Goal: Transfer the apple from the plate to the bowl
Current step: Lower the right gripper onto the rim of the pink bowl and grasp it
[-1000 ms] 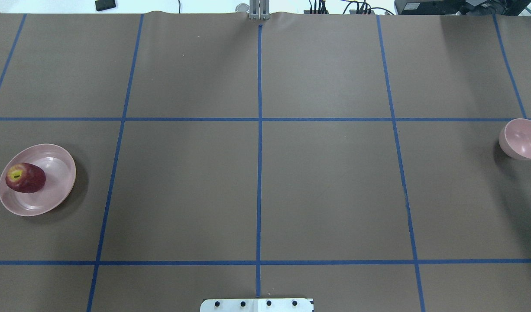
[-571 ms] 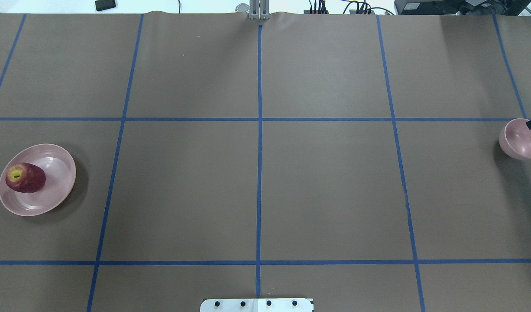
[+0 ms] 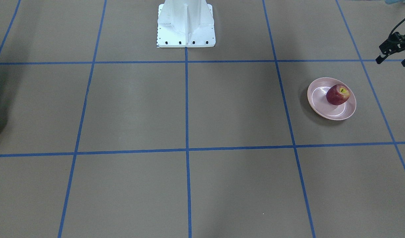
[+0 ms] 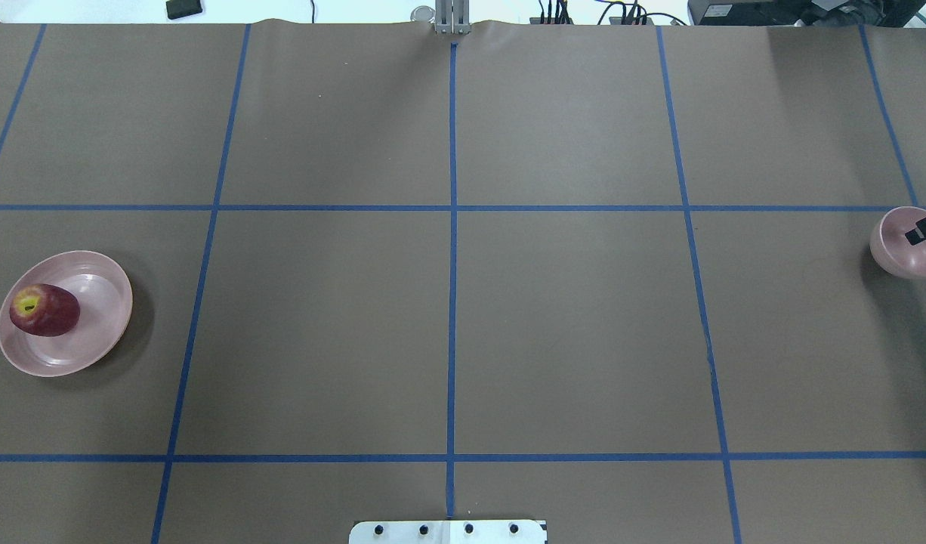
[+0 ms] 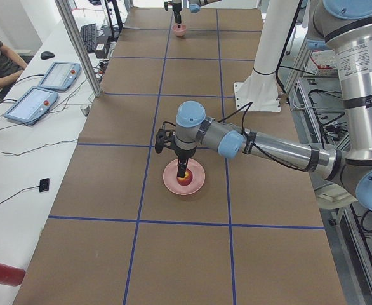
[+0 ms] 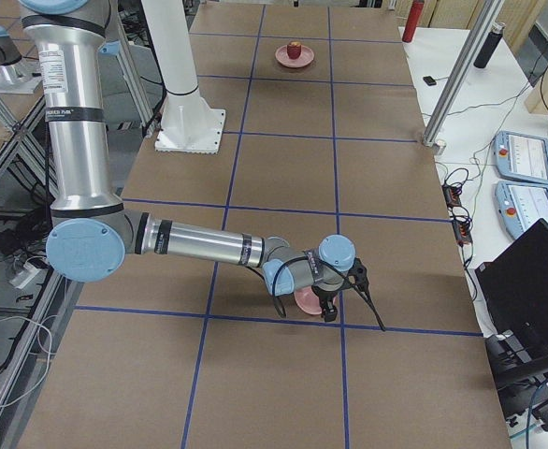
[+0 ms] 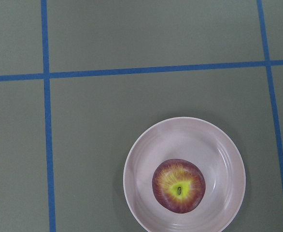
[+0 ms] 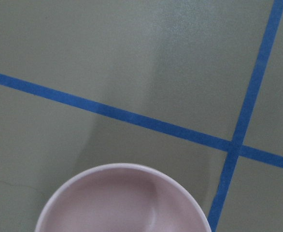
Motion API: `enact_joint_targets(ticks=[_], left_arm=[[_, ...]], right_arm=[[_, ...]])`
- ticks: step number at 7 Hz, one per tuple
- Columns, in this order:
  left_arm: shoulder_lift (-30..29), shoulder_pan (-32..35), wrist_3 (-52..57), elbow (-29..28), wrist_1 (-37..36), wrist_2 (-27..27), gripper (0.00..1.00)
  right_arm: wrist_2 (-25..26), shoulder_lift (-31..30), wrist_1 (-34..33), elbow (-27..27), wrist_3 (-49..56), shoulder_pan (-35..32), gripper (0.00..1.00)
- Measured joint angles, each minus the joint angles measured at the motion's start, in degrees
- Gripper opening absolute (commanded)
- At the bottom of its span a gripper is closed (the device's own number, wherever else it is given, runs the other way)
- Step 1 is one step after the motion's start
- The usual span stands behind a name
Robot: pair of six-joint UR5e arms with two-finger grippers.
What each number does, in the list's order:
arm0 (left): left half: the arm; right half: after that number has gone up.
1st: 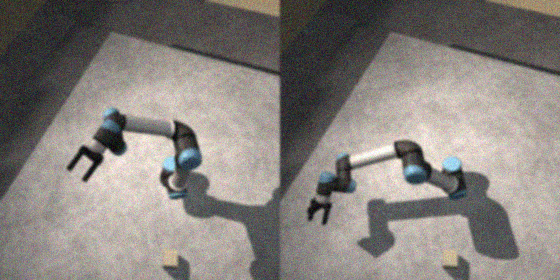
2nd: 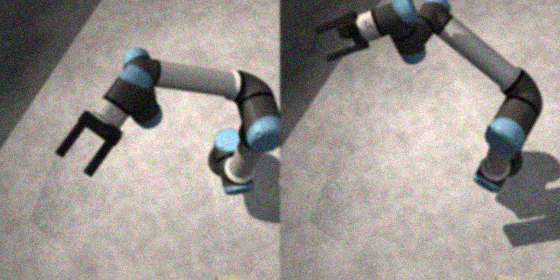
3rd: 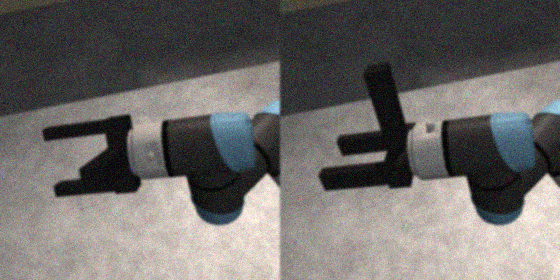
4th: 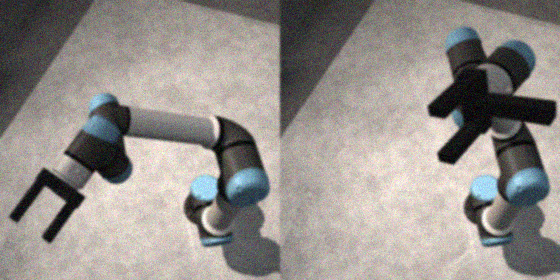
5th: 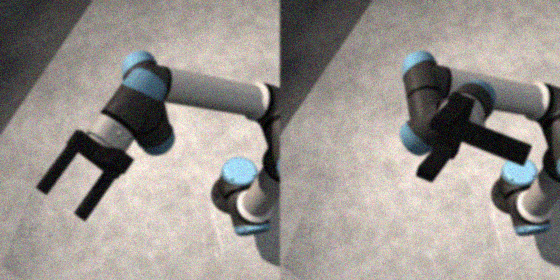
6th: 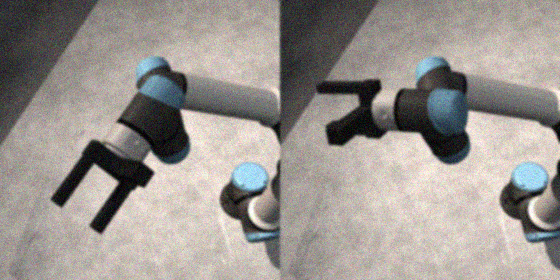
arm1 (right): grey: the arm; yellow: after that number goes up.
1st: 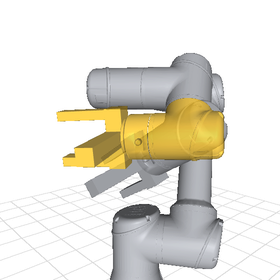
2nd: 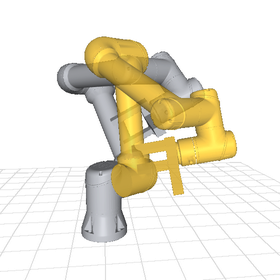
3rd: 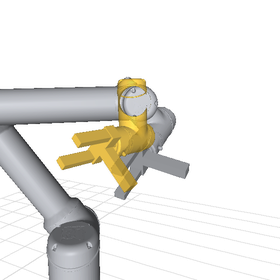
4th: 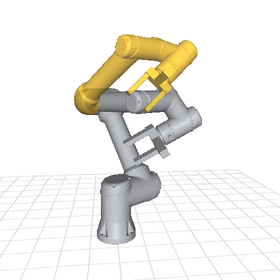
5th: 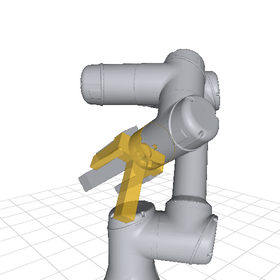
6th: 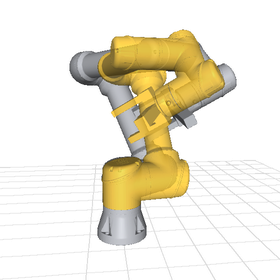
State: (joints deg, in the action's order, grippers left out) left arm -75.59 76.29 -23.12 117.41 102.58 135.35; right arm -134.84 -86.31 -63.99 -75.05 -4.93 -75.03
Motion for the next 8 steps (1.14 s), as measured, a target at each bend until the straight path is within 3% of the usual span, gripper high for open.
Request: enact_joint_targets(ticks=[3, 4, 5, 8], left_arm=[[0.0, 0.0, -0.1, 0.1, 0.1, 0.0, 0.98], [0.0, 0.0, -0.2, 0.3, 0.0, 0.1, 0.98], [0.0, 0.0, -0.6, 0.3, 0.1, 0.2, 0.98], [-0.1, 0.0, -1.2, 0.3, 0.3, 0.6, 0.98]], right_arm=[[0.2, 0.1, 0.1, 1.4, -0.1, 0.6, 1.00], [0.4, 0.3, 0.0, 1.6, -0.4, 1.0, 0.76], [0.8, 0.4, 0.1, 1.9, -0.5, 1.2, 0.01], [0.9, 0.3, 0.1, 2.5, 0.0, 1.4, 0.00]])
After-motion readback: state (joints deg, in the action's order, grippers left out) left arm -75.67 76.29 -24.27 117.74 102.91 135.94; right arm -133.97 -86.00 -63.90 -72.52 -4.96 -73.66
